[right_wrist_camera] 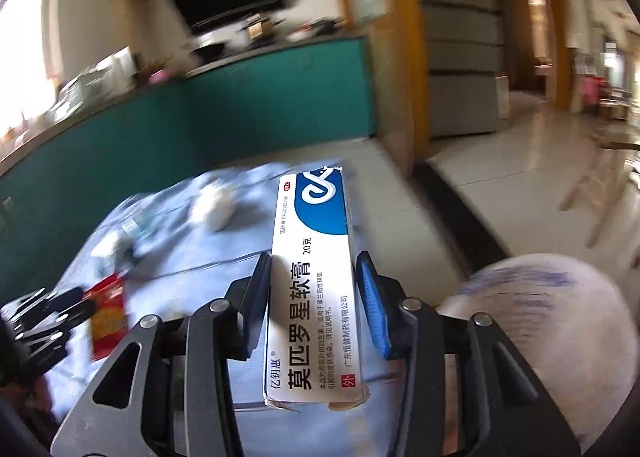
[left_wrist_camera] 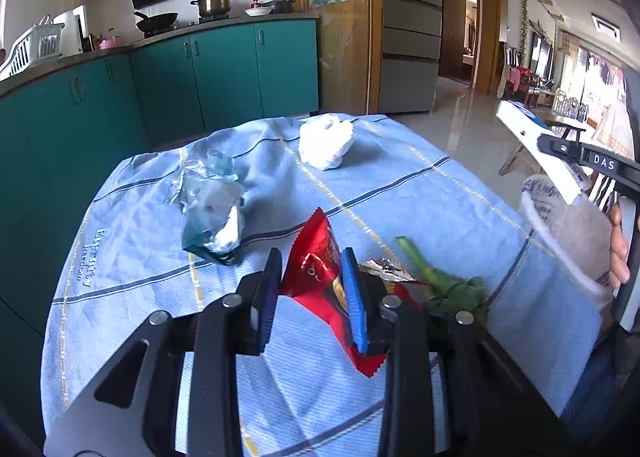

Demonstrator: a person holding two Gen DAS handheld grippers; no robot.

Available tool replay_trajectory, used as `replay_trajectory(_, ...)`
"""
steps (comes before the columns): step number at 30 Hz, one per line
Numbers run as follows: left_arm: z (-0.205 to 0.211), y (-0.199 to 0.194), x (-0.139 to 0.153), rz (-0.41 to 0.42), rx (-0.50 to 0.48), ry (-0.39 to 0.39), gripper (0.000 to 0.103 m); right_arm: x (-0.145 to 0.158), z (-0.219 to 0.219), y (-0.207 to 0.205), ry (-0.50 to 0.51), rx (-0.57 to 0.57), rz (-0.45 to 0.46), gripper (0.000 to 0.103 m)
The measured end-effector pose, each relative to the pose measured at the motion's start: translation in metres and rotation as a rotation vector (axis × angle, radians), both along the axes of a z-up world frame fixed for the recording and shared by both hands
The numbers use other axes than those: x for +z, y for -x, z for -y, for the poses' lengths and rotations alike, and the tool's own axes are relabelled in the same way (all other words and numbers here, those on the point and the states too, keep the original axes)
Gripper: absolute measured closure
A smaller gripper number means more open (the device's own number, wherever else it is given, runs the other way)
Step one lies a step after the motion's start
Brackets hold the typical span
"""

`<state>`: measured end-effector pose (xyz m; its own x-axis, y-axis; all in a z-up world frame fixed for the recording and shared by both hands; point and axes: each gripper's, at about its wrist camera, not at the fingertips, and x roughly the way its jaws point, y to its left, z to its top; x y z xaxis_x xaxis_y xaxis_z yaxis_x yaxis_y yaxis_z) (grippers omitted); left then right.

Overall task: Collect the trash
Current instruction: 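Carry red packet and ointment box over the wastebasket and open both tools, then move both tools back over the table toward the bags and vegetable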

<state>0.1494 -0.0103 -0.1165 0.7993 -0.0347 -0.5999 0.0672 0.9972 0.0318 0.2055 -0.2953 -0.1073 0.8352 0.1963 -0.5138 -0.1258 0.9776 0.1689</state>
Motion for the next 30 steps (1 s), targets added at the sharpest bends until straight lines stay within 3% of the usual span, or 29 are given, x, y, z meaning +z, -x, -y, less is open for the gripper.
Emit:
replay_trajectory(3,0.016,0.003,0.019,0.039,-0.025,0.027,0.072,-0.006,0.049,-0.003,0.001,-0.146,-0.065,0.06)
replay_trajectory(8,0.069,-0.004,0.042,0.05,-0.156,0.116,0.072,-0.026,0.114,-0.003,-0.012,-0.368,-0.19,0.06)
replay_trajectory(14,0.157,-0.023,0.046,0.038,-0.303,0.161,0.072,-0.035,0.146,0.006,-0.076,-0.431,-0.241,0.06)
replay_trajectory(21,0.245,-0.037,0.024,-0.047,-0.455,0.163,0.069,-0.032,0.168,0.018,-0.136,-0.47,-0.209,0.058)
replay_trajectory(22,0.253,-0.038,0.02,-0.054,-0.47,0.159,0.065,-0.03,0.172,0.023,-0.145,-0.477,-0.193,0.056)
replay_trajectory(23,0.26,-0.038,0.016,-0.061,-0.492,0.157,0.05,-0.028,0.174,0.025,-0.153,-0.48,-0.18,0.054)
replay_trajectory(25,0.269,-0.038,0.011,-0.06,-0.502,0.149,0.033,-0.023,0.178,0.03,-0.164,-0.495,-0.15,0.04)
replay_trajectory(30,0.259,-0.037,0.009,-0.049,-0.47,0.116,0.03,-0.017,0.175,0.032,-0.158,-0.502,-0.108,0.032)
